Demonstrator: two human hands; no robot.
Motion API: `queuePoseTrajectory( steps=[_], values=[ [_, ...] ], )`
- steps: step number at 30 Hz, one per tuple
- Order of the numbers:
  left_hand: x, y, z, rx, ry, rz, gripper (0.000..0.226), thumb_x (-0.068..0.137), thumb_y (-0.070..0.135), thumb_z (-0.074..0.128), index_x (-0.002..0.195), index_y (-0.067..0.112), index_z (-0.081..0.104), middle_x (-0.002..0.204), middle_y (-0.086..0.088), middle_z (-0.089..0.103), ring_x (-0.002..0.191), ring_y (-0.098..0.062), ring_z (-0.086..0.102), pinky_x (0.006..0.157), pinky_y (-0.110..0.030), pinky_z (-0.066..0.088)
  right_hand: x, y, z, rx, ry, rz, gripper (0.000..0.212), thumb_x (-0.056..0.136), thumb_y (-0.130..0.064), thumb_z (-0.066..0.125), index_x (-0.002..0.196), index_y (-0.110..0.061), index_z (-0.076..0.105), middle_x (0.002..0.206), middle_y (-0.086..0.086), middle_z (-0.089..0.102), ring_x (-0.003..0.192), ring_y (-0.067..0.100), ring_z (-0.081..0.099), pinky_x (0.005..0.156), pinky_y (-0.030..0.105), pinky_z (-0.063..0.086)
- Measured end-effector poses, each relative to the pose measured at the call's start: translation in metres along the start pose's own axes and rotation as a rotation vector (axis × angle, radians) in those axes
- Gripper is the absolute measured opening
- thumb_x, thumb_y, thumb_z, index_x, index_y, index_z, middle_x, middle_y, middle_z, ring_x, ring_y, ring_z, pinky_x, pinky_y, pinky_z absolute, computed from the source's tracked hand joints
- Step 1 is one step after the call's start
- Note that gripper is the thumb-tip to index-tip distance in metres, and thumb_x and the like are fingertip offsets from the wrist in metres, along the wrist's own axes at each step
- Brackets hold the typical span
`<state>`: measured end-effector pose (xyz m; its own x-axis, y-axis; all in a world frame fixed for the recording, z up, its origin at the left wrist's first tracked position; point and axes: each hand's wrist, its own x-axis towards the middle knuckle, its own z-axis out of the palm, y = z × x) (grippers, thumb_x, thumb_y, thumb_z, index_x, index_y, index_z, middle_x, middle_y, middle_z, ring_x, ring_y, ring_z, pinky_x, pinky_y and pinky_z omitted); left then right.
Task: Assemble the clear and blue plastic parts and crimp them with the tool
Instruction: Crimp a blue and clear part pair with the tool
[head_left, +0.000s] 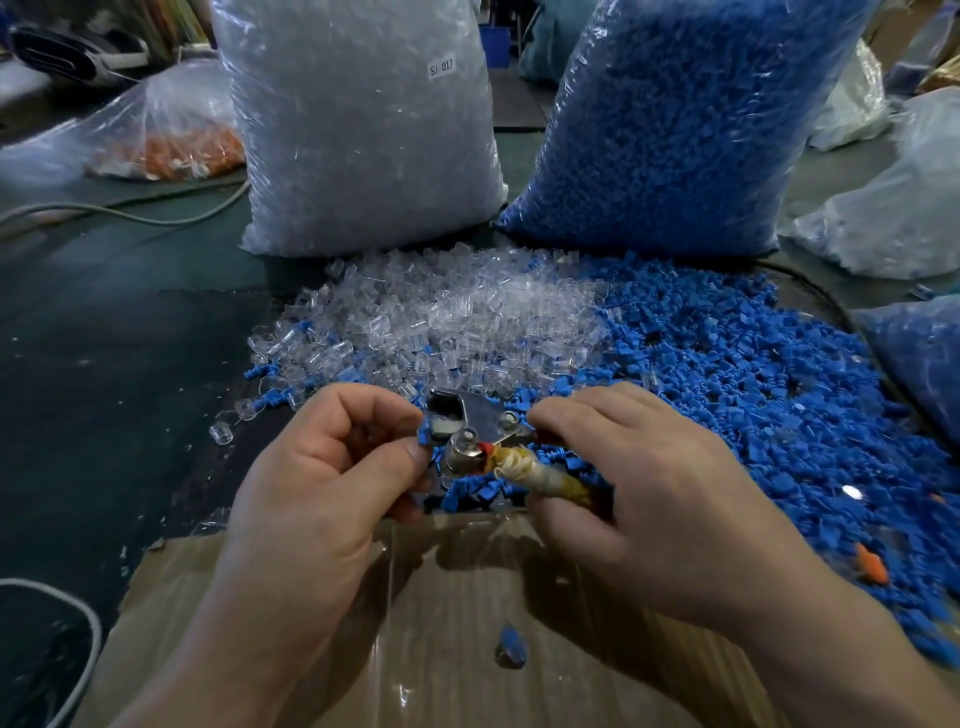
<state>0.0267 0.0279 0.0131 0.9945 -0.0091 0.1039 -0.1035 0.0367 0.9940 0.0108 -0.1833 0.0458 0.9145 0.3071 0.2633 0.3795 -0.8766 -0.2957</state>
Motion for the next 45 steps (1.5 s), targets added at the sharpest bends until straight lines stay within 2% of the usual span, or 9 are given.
queuePoseTrajectory(
  steps=[4,16,26,29,31,34,37,42,45],
  values=[
    [0.001,0.001,0.000,0.002,0.005,0.027,0.023,0.070,0.013,0.080,0.085,0.029,0.073,0.075,-0.004,0.071,0.061,-0.013,0.067,0.050,-0.020,0.052,0.001,0.001,0.002,0.015,-0.022,-0.020,0.050,0.079,-0.051,0.047,0.118,-0.024,0.061,0.102,-0.008,0.064,0.095,0.017,0.057,0.078,0.036,0.053],
    [0.000,0.003,-0.002,0.062,0.000,0.051,0.034,0.084,-0.003,0.066,0.084,0.031,0.072,0.074,-0.003,0.071,0.059,-0.012,0.066,0.050,-0.021,0.053,0.004,0.002,0.007,0.013,-0.013,-0.031,0.043,0.079,-0.066,0.043,0.096,-0.032,0.064,0.075,-0.015,0.057,0.073,0.010,0.052,0.063,0.031,0.045],
    [0.000,-0.001,0.011,0.255,0.093,-0.043,0.033,0.088,0.002,0.068,0.083,0.034,0.071,0.076,0.006,0.071,0.063,-0.007,0.067,0.052,-0.021,0.056,0.008,0.013,0.014,-0.052,-0.043,-0.012,0.061,0.078,-0.068,0.051,0.118,-0.025,0.065,0.096,-0.010,0.066,0.089,0.012,0.055,0.075,0.024,0.037],
    [0.002,0.003,0.004,0.250,0.111,-0.035,0.031,0.090,0.003,0.068,0.084,0.034,0.070,0.080,0.005,0.071,0.063,-0.006,0.066,0.052,-0.013,0.052,0.007,0.016,0.013,-0.036,0.010,-0.024,0.050,0.079,-0.065,0.053,0.107,-0.026,0.068,0.086,-0.011,0.065,0.081,0.013,0.055,0.070,0.027,0.039],
    [0.006,0.003,-0.002,0.272,0.133,-0.010,0.034,0.090,0.004,0.068,0.082,0.037,0.069,0.079,0.005,0.071,0.065,-0.009,0.066,0.054,-0.018,0.053,0.006,0.019,0.014,-0.020,0.089,-0.012,0.046,0.078,-0.061,0.054,0.102,-0.025,0.069,0.083,-0.010,0.065,0.078,0.014,0.055,0.070,0.030,0.042],
    [0.003,0.003,0.000,0.263,0.099,-0.051,0.031,0.088,0.001,0.068,0.081,0.031,0.069,0.069,0.006,0.069,0.057,-0.006,0.064,0.051,-0.017,0.052,0.009,0.022,0.015,-0.074,0.134,0.051,0.056,0.078,-0.064,0.056,0.114,-0.022,0.065,0.097,-0.006,0.067,0.091,0.018,0.054,0.081,0.038,0.045],
    [-0.005,0.002,0.014,0.275,0.001,-0.120,0.022,0.089,0.001,0.068,0.085,0.023,0.067,0.061,0.001,0.067,0.048,-0.002,0.059,0.044,-0.011,0.045,0.014,0.025,0.016,-0.156,0.037,0.139,0.068,0.075,-0.067,0.055,0.126,-0.022,0.060,0.110,-0.002,0.065,0.103,0.024,0.049,0.090,0.044,0.042],
    [-0.010,0.000,0.025,0.266,-0.014,-0.153,0.014,0.089,0.004,0.068,0.088,0.019,0.068,0.063,-0.006,0.069,0.044,-0.001,0.059,0.041,-0.011,0.043,0.015,0.030,0.019,-0.198,-0.001,0.161,0.051,0.083,-0.056,0.063,0.125,-0.028,0.059,0.115,-0.006,0.060,0.111,0.021,0.042,0.095,0.039,0.027],
    [-0.012,-0.002,0.026,0.219,0.021,-0.159,0.016,0.090,0.007,0.070,0.085,0.022,0.070,0.063,-0.006,0.070,0.045,-0.005,0.060,0.040,-0.012,0.043,0.011,0.025,0.017,-0.118,0.145,0.080,0.043,0.086,-0.051,0.062,0.117,-0.022,0.065,0.110,-0.004,0.064,0.107,0.022,0.048,0.092,0.038,0.032]
  ],
)
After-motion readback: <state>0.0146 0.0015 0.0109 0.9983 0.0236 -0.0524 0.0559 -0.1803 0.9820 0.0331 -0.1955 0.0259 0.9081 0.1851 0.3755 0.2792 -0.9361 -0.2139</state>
